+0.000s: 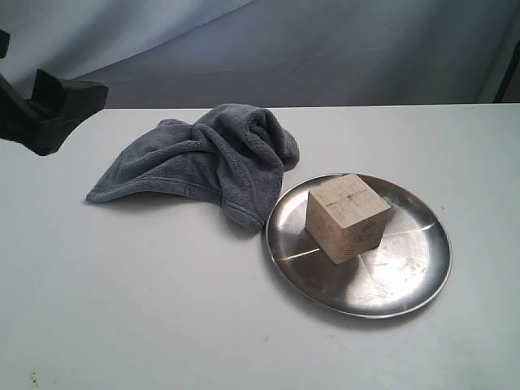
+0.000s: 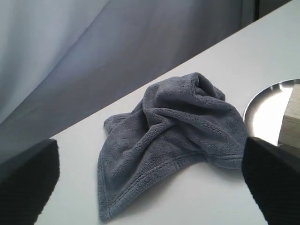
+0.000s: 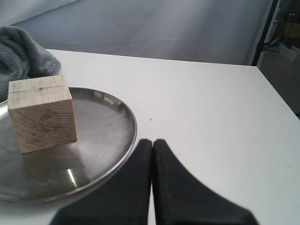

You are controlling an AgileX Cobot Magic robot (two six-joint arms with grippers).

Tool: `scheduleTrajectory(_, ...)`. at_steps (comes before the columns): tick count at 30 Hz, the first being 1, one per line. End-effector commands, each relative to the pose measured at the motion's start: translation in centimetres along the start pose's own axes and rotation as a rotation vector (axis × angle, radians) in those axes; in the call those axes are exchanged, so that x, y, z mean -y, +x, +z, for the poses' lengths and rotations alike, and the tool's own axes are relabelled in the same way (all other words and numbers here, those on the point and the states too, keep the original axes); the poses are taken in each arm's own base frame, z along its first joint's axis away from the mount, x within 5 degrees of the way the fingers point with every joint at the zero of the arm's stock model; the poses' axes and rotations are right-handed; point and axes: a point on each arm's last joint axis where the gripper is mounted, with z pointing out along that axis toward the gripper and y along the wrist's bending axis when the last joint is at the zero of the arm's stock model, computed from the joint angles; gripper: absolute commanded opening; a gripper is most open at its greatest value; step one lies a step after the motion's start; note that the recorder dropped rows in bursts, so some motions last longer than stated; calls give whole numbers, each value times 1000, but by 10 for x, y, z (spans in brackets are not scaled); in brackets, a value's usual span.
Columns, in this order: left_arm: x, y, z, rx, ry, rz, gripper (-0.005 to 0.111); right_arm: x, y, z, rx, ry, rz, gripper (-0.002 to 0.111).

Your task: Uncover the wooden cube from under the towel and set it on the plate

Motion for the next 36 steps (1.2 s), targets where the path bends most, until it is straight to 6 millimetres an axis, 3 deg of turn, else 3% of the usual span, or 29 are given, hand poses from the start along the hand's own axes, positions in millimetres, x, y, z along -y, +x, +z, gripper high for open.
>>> scheduleTrajectory(1, 1, 10, -16, 61, -18, -18, 104, 0, 1, 0, 2, 1, -11, 0)
scheduleTrajectory(8, 4, 21, -47, 147, -34, -14, 104, 0, 1, 0, 2, 1, -11, 0)
scheduleTrajectory(13, 8, 37, -55, 172, -39, -14, 104, 0, 1, 0, 2, 1, -11, 0)
scheduleTrajectory(24, 16, 69, -44, 113, -22, -12, 104, 0, 1, 0, 2, 1, -11, 0)
scheduleTrajectory(36, 17, 71, -43, 134, -20, -30, 104, 0, 1, 0, 2, 1, -11, 0)
